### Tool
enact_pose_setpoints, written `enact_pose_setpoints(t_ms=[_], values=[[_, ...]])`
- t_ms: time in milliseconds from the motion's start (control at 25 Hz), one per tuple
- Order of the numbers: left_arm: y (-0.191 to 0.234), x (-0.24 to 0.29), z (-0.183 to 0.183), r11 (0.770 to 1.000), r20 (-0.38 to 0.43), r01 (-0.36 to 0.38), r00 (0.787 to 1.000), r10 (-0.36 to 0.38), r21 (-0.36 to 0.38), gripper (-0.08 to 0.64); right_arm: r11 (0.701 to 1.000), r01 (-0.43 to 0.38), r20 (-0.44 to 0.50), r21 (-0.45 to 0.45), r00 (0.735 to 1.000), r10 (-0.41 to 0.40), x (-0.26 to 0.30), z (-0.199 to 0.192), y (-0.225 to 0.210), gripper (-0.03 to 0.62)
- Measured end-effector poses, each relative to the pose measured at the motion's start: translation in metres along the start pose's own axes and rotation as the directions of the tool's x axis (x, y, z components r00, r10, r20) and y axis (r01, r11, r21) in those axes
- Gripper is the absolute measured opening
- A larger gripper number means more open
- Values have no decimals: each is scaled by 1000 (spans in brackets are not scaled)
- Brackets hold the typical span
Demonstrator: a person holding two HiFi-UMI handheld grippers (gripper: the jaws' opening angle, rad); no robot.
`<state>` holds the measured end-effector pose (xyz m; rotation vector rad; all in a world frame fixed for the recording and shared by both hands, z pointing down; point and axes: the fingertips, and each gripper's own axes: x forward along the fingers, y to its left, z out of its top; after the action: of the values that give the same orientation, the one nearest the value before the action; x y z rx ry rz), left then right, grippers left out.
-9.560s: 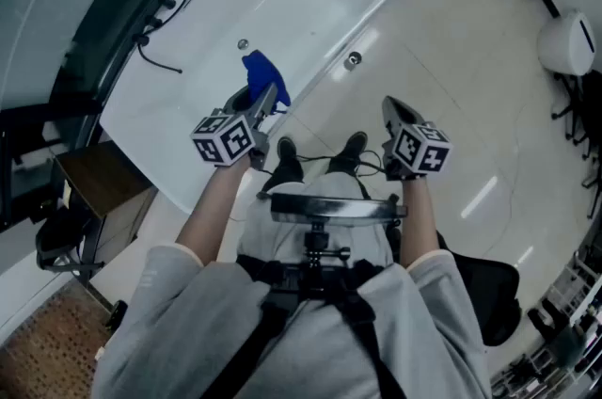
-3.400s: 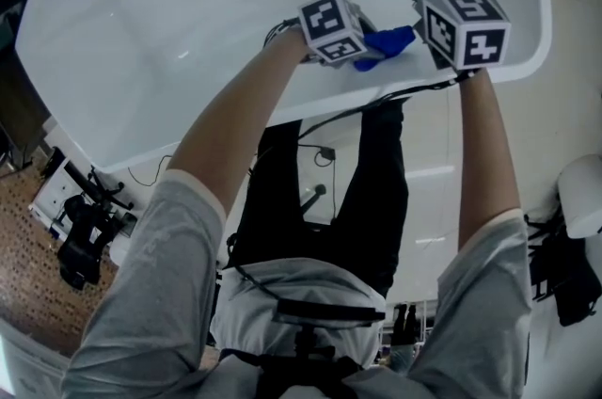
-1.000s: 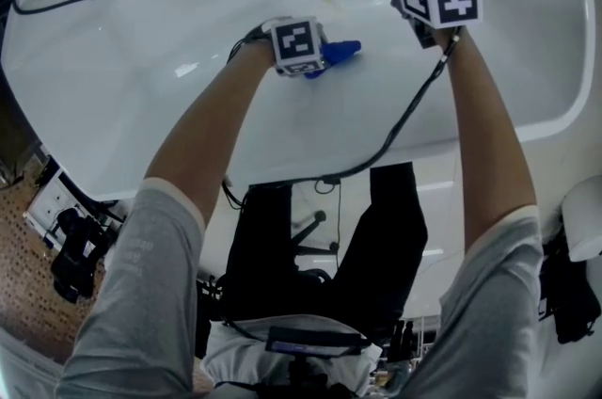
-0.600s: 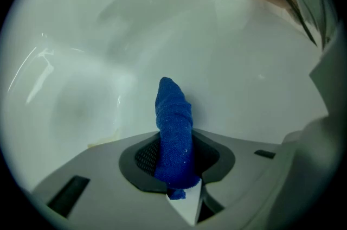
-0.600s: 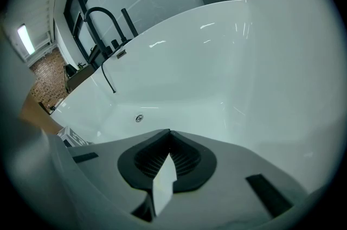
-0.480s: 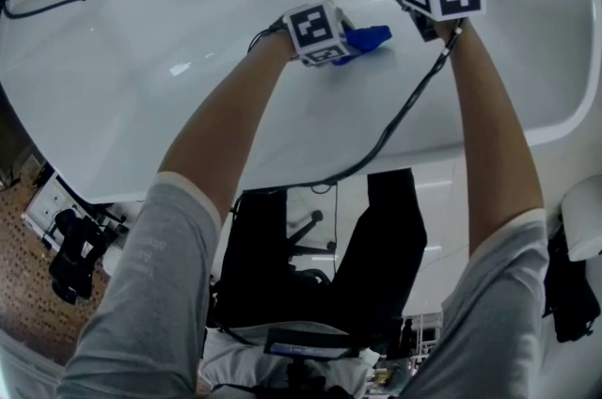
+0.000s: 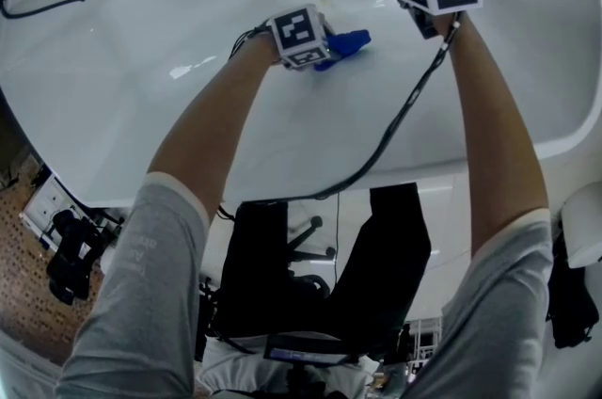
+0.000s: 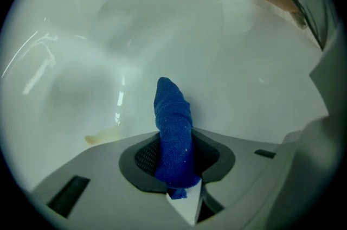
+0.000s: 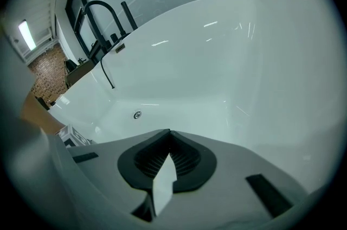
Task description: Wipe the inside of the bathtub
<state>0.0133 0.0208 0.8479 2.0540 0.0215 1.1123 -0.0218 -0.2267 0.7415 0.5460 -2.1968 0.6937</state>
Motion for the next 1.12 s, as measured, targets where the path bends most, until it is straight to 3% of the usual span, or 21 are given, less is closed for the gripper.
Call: enact_pose_setpoints(t_ms=[160,280,520,720,880,1040,1120], values=[[1,1,-18,999,19,9,1000,-8,-40,115,1000,2,-50,16,999,-1,15,-22,-3,9],[8,7,-14,1000,11,0,1000,0,-3,115,1000,3,-89,18,996,-1,28,-37,-5,9],[32,26,29,1000,92,-10,996,10,1,114,999,39,-171,-1,985,-39,45,-65,-18,9],[34,33,53,998,78,-16,997,11,66,114,997,69,-206,23,977,-63,46,-80,-30,9],[37,36,27,993,16,-44,999,43,109,114,998,61,-233,4,971,-59,49,-91,-29,9],[50,30,-31,998,-82,-55,995,58,42,114,998,56,-253,-35,966,-63,58,-92,-28,9],[52,29,-41,998,-90,-48,995,50,27,114,998,53,-255,-38,965,-61,61,-92,-28,9]])
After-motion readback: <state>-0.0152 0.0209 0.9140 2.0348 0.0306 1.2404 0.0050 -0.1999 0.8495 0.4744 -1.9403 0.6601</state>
